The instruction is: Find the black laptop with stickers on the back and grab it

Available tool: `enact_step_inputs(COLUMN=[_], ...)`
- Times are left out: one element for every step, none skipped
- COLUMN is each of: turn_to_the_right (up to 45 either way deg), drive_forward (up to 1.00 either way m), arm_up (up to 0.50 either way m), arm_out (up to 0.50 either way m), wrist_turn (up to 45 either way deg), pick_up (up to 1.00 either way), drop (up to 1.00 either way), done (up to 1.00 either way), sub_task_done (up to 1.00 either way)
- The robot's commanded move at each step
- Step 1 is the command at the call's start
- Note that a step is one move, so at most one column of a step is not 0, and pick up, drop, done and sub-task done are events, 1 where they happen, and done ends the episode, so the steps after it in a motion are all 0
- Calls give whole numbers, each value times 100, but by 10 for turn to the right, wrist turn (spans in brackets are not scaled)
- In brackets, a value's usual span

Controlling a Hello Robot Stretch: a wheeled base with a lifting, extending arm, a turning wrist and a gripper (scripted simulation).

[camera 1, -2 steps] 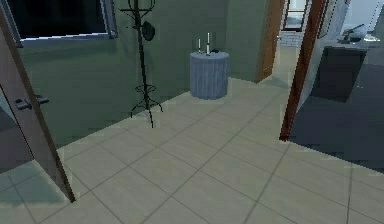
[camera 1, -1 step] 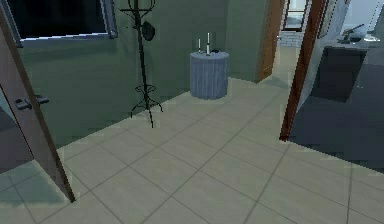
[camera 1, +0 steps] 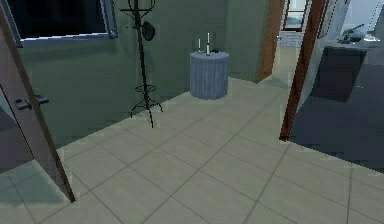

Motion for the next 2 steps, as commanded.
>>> enact_step_inputs(turn_to_the_right=[0,0], drive_forward=[0,0], arm_up=[0,-30], arm_out=[0,0], wrist_turn=[270,0], pick_up=[0,0], drop=[0,0], done=[0,0], sub_task_done=[0,0])
